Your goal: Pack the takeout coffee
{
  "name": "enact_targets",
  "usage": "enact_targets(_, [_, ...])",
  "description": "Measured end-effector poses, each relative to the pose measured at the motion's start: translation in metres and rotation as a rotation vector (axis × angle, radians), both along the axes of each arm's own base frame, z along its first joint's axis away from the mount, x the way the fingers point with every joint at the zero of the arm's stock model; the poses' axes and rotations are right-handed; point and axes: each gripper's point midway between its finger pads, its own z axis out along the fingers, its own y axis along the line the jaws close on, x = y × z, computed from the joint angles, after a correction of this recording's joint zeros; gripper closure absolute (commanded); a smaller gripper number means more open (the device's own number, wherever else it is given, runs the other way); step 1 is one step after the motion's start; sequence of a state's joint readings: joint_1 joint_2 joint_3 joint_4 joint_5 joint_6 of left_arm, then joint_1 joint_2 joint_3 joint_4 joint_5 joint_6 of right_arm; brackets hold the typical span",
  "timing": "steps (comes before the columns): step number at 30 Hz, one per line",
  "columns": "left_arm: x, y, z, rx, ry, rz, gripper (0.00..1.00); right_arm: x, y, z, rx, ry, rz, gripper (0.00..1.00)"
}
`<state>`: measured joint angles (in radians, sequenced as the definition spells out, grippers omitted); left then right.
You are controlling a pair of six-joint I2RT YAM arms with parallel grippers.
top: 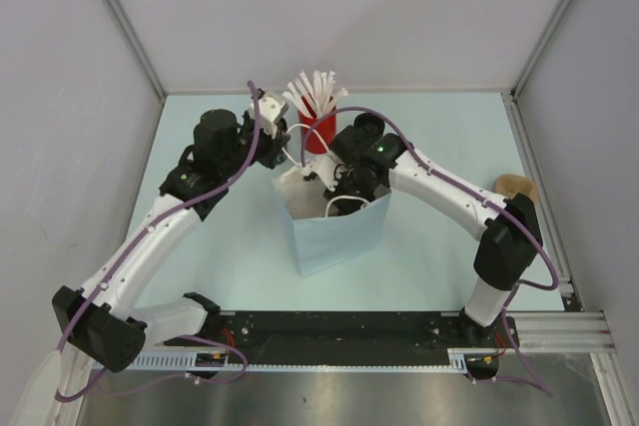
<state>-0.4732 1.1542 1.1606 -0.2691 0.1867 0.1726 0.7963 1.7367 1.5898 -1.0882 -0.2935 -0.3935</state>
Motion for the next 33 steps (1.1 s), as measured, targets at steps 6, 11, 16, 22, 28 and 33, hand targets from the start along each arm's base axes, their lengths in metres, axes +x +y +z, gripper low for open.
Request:
enact_targets(6, [-0.001,0.000,0.001,-0.001,-0.004,0.000,0.90,0.000,0.001,0.000,0.015,-0.004,0.001,1.00])
enact_targets(11, [-0.001,0.000,0.001,-0.002,-0.003,0.000,0.87,0.001,0.000,0.001,0.018,-0.008,-0.001,0.91])
enact_targets(16, [-0.001,0.000,0.001,-0.001,-0.003,0.000,0.84,0.001,0.000,0.002,0.018,-0.009,-0.001,0.82])
enact_targets(22, [-0.001,0.000,0.001,-0.002,-0.003,0.000,0.78,-0.002,-0.001,0.003,0.017,-0.008,0.002,0.73])
enact_targets(28, [-0.001,0.000,0.001,-0.001,-0.003,-0.001,0.66,-0.003,-0.002,0.005,0.011,-0.008,0.004,0.63])
enact_targets(33, [-0.001,0.000,0.001,-0.002,-0.003,-0.001,0.54,-0.002,0.000,0.012,0.022,-0.023,0.011,0.51])
